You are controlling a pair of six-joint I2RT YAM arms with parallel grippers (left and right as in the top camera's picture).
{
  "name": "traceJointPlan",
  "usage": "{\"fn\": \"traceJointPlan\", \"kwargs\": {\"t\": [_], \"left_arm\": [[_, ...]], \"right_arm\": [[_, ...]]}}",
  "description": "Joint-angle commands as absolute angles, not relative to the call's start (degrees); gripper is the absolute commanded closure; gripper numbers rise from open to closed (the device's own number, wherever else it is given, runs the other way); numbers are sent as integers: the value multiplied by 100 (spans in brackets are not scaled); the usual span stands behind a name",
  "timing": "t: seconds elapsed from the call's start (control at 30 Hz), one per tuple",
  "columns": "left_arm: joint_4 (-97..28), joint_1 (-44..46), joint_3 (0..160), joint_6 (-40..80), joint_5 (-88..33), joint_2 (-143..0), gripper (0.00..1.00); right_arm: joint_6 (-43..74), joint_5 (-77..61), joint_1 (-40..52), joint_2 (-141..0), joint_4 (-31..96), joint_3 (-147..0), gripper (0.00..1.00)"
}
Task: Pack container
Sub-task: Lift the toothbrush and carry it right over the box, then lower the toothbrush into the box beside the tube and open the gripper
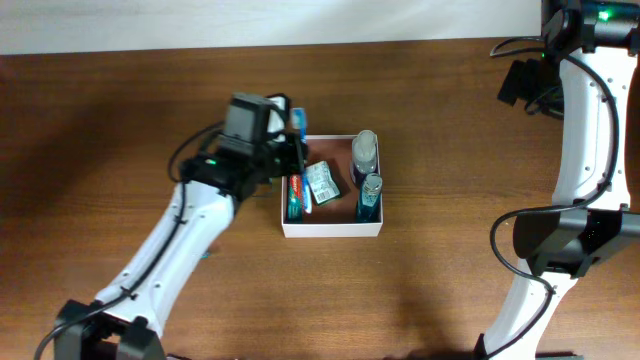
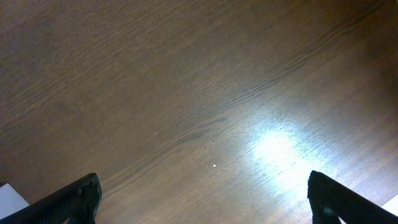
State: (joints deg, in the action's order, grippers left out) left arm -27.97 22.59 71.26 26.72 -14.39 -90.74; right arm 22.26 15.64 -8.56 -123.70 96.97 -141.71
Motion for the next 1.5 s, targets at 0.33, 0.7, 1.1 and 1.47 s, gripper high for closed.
{"fn": "traceJointPlan", "kwargs": {"t": [0.33, 0.7, 1.1, 1.47], "left_arm": [[-2742, 3164, 7207, 3153, -21, -9264, 96], [-2746, 3164, 7207, 3304, 23, -9839, 96], [-2718, 3162, 7207, 3297, 165, -10213, 95], [-2550, 3162, 7207, 3297, 436, -10232, 95]], "right_arm": [[2231, 1656, -873, -12250, 9708, -14230, 2], [2231, 1656, -873, -12250, 9710, -14230, 2], [2231, 1656, -873, -12250, 9708, -14230, 2], [2231, 1656, -873, -12250, 9708, -14230, 2]]}}
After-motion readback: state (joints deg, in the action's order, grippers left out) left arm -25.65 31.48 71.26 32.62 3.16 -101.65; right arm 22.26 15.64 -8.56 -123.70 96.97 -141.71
